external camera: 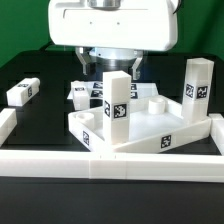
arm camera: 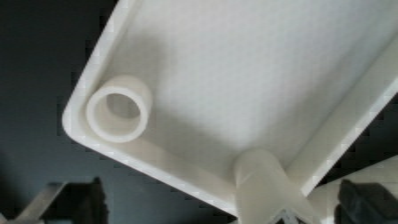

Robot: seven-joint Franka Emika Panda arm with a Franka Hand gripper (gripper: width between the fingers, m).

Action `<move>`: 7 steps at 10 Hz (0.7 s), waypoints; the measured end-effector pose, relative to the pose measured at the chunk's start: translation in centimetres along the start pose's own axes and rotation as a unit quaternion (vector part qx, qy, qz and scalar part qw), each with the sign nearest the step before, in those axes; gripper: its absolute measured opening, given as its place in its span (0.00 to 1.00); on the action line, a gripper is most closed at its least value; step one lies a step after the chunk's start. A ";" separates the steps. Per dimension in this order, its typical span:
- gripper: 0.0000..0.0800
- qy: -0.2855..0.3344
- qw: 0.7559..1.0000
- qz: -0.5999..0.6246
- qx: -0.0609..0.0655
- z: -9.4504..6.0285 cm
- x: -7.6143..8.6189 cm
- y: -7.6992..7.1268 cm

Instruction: Assemble desk

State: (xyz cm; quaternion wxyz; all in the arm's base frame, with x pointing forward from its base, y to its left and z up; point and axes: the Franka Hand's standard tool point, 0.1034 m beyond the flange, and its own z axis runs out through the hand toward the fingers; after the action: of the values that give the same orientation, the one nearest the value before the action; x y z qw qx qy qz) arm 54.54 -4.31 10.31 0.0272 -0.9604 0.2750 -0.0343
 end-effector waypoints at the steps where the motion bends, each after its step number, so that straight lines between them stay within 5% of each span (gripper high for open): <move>1: 0.81 0.000 0.999 0.042 0.002 0.2 -0.1 -0.1; 7: 0.81 -0.006 0.976 0.218 0.007 1.0 -1.2 0.1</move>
Offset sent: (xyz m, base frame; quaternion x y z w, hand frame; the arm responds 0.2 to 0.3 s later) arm 0.0000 0.0000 0.0000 0.0000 0.0000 0.1296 0.9916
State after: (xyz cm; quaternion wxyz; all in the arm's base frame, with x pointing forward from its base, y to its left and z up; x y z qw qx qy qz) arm 53.54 -3.74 9.26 0.0422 -0.8774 0.4774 -0.0240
